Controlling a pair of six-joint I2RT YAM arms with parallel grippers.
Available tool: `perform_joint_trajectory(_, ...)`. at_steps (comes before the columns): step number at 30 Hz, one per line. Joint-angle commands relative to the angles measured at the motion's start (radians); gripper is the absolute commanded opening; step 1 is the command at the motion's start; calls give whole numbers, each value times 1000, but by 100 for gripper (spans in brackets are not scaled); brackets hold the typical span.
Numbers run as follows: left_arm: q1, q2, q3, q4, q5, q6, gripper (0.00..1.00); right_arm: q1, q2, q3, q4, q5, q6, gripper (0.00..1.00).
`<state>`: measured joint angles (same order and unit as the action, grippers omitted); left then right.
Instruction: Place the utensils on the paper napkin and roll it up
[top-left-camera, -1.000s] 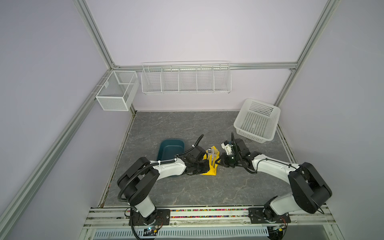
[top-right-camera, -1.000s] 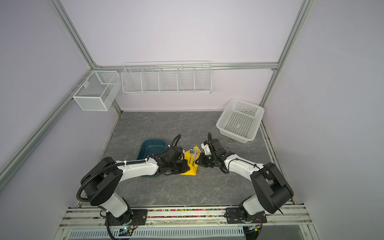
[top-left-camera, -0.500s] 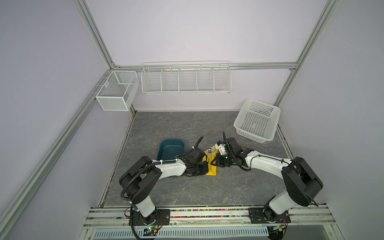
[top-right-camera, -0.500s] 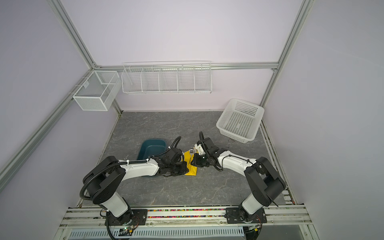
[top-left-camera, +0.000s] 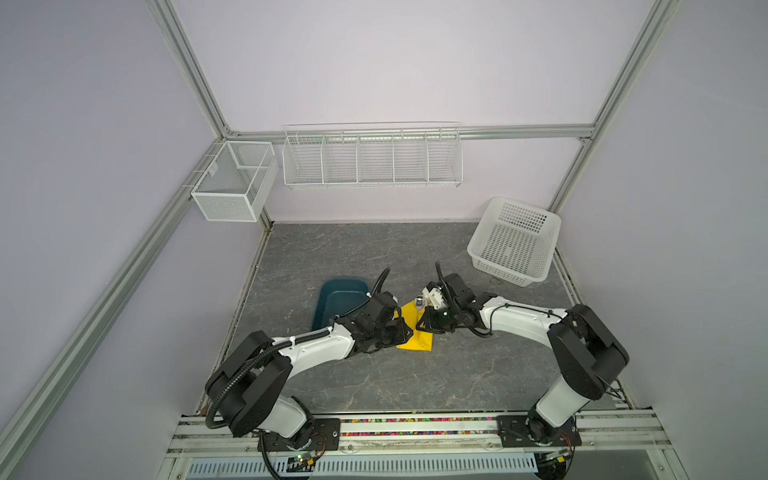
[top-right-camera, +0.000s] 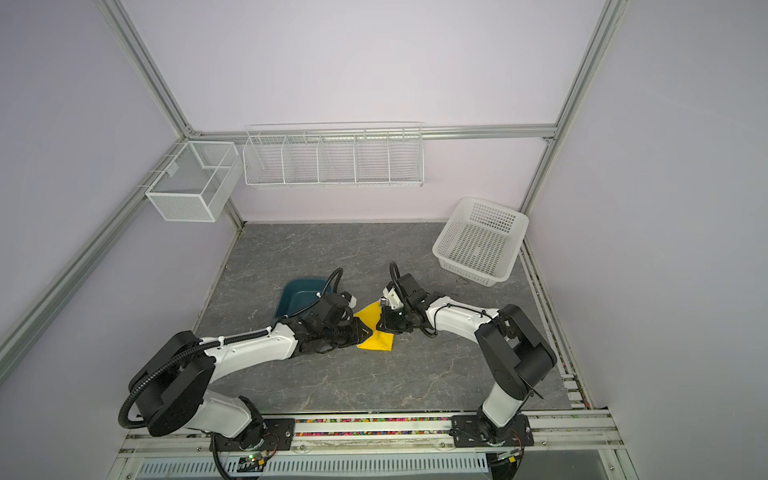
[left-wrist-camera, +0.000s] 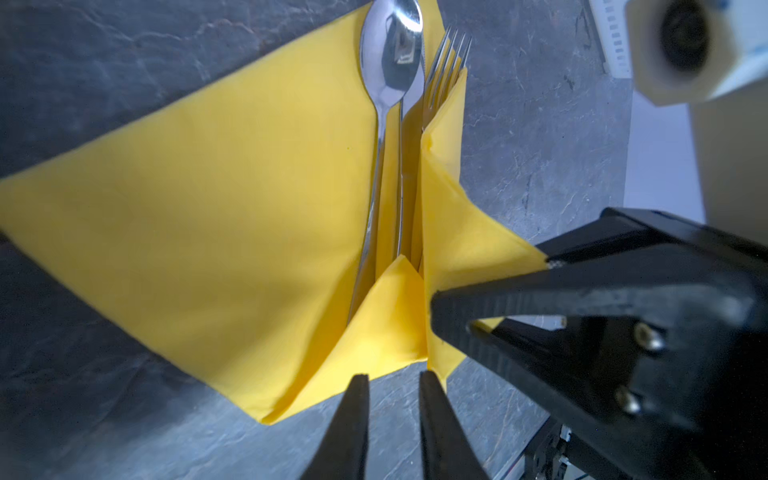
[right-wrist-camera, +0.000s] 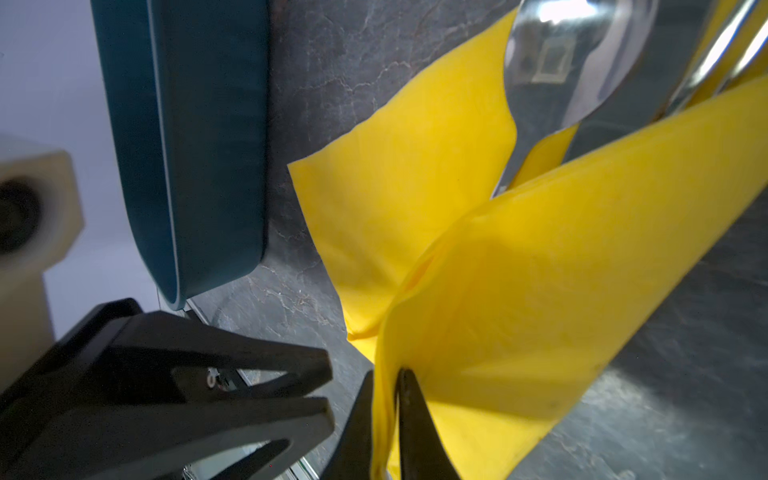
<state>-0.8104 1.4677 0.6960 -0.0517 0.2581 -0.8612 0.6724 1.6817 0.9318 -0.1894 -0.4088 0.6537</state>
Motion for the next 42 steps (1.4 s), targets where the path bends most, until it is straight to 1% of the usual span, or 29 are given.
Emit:
perform_joint_trajectory(1,6,-19,-13,45,15,-2,30,11,24,18,5,-12,-9,14)
perform_joint_trajectory(5,9,-12,-25,84,35,-5,33,13,47,22,17,-25,-4,15)
perform_joint_trajectory(9,10,0,-38,123,65,-10,33,13,57,25,30,-40,1,17)
perform_joint_trajectory(11,10,1,-46,139,73,-11,33,13,61,25,37,-51,0,20)
perform_joint_trajectory(13,10,4,-47,140,73,-10,33,13,62,24,42,-53,3,29)
perform_joint_trajectory(17,10,7,-47,127,52,-21,33,13,58,14,61,-59,20,31)
perform_joint_trajectory(19,11,-31,-70,142,8,-48,33,13,53,3,79,-66,27,32)
perform_joint_trajectory(20,11,-65,-94,164,-15,-63,35,12,52,-7,91,-69,31,33)
perform_joint_trajectory(21,14,-99,-113,170,-41,-78,42,13,48,-15,102,-72,34,33)
perform_joint_trajectory(24,22,-182,-139,157,-126,-92,50,13,31,-35,132,-78,37,37)
perform_joint_trajectory(26,44,-207,-135,130,-138,-90,55,13,21,-41,136,-78,35,38)
perform_joint_trajectory(28,75,-206,-126,121,-120,-93,58,12,20,-39,130,-74,29,40)
perform_joint_trajectory(32,124,-134,-86,135,-46,-102,58,13,17,-46,147,-73,39,40)
perform_joint_trajectory(34,141,-80,-39,106,5,-97,55,13,16,-47,148,-74,38,40)
perform_joint_trajectory(36,146,-21,3,89,39,-86,50,13,15,-47,154,-78,37,39)
perform_joint_trajectory(37,146,4,12,106,54,-93,49,13,14,-73,154,-74,37,39)
perform_joint_trajectory(39,146,41,20,148,84,-108,45,13,15,-73,149,-73,34,39)
perform_joint_trajectory(42,147,84,35,152,96,-116,44,13,13,-74,149,-73,32,39)
